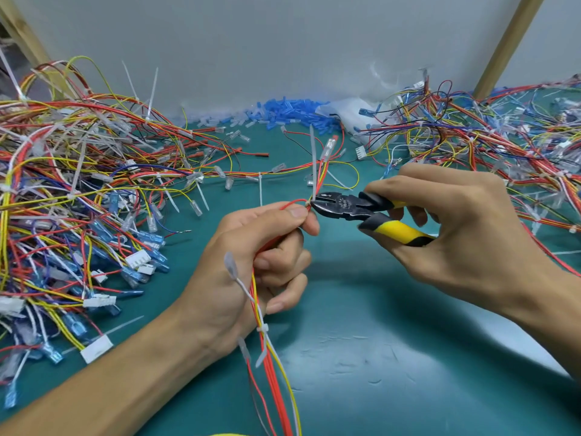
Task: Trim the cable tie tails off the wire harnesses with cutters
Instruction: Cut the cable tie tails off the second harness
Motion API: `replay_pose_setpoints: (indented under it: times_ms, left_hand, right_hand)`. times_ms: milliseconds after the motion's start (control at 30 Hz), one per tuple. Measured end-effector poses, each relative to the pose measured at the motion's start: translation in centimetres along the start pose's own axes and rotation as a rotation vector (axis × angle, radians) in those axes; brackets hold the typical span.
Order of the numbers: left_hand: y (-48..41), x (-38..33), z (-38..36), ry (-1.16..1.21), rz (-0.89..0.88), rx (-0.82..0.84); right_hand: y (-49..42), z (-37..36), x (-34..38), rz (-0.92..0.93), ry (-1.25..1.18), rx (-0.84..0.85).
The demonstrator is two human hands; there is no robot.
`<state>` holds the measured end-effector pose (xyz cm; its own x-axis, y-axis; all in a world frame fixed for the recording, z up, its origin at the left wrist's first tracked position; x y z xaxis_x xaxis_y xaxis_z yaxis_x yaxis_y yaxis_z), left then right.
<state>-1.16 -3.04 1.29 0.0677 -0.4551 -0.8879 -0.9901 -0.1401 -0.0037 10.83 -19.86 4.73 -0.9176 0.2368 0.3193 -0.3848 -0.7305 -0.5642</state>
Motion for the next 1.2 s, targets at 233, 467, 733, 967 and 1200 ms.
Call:
replay_pose_setpoints:
  times_ms: [233,467,733,967,1200]
  left_hand:
    - [-0.1,0.4,0.7,-0.077,-0.011,-0.034]
    - [-0.3,-1.4,1.4,-0.504,-0.278,-0.141]
    - [-0.1,-2.1,1.3,-0.974,-0.480,-0.200]
    - [-0.6,-1.0,1.3,-0.852,-0.362,-0.019]
    - [-0.6,-0.5,0.9,-0.590,-0.271,0.019]
  right_hand:
    - [-0.1,0.3,0.1,-0.022,-0.018,0.049]
    - [0.4,-0.7,-0.2,-0.332,-0.412,0.263]
    - [0.7,-0.9,-1.0,-0.555,-0.717,0.524]
    - [0.8,-0.5,-0.9,-0.535,-0.791,0.540]
    - [0.2,-0.3,-0.2,-0.468,-0.721,0.348]
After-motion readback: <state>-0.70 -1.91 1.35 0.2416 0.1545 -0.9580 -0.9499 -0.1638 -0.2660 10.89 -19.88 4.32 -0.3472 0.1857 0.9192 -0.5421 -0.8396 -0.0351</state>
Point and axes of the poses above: each hand's wrist, its own y-axis away from the middle knuckle, its own z-axis out of the back of the hand, x = y × z, the point moved 4 cm from there along -y, towards the middle knuckle, and after that the axes turned 2 degrees about -y, right-handed, at the moved point
